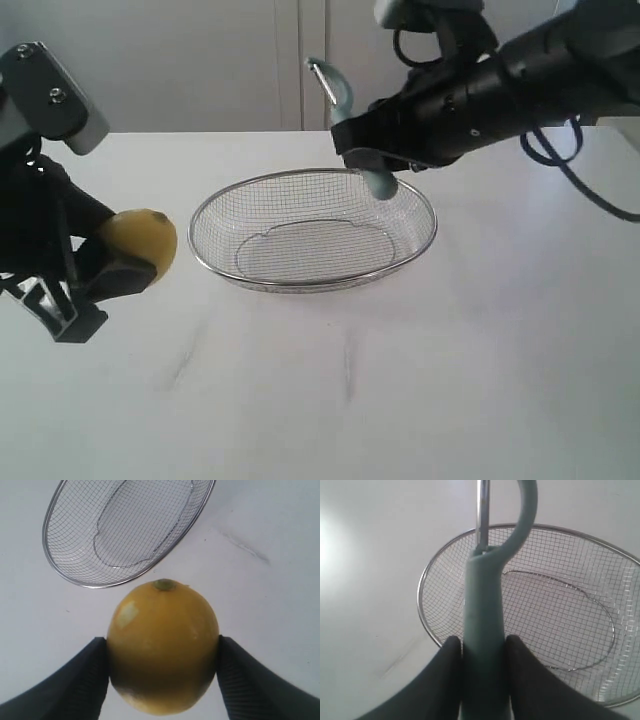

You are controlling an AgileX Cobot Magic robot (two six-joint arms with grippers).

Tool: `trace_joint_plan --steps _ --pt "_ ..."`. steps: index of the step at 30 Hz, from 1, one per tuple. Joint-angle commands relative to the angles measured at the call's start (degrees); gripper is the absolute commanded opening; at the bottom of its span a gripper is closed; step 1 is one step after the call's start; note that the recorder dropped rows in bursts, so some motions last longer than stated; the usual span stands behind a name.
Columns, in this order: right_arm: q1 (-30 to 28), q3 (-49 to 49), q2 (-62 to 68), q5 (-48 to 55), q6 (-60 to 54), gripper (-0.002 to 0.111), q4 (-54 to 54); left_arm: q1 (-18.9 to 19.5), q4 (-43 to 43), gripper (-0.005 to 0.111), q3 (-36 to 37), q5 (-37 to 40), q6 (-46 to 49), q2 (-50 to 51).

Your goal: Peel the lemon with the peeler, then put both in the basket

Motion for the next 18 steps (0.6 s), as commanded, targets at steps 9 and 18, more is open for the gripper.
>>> trace_joint_plan --steps 9,18 --pt "0.0 -12.6 16.4 5.4 15.9 0.000 -24.6 -0.2 -1.8 0.000 -0.4 -1.0 -0.6 -0.7" --pt "0.1 -12.6 22.7 -3.3 16.0 0.000 -21.4 -0.2 -1.8 0.000 -0.4 -1.0 -0.6 -0.7"
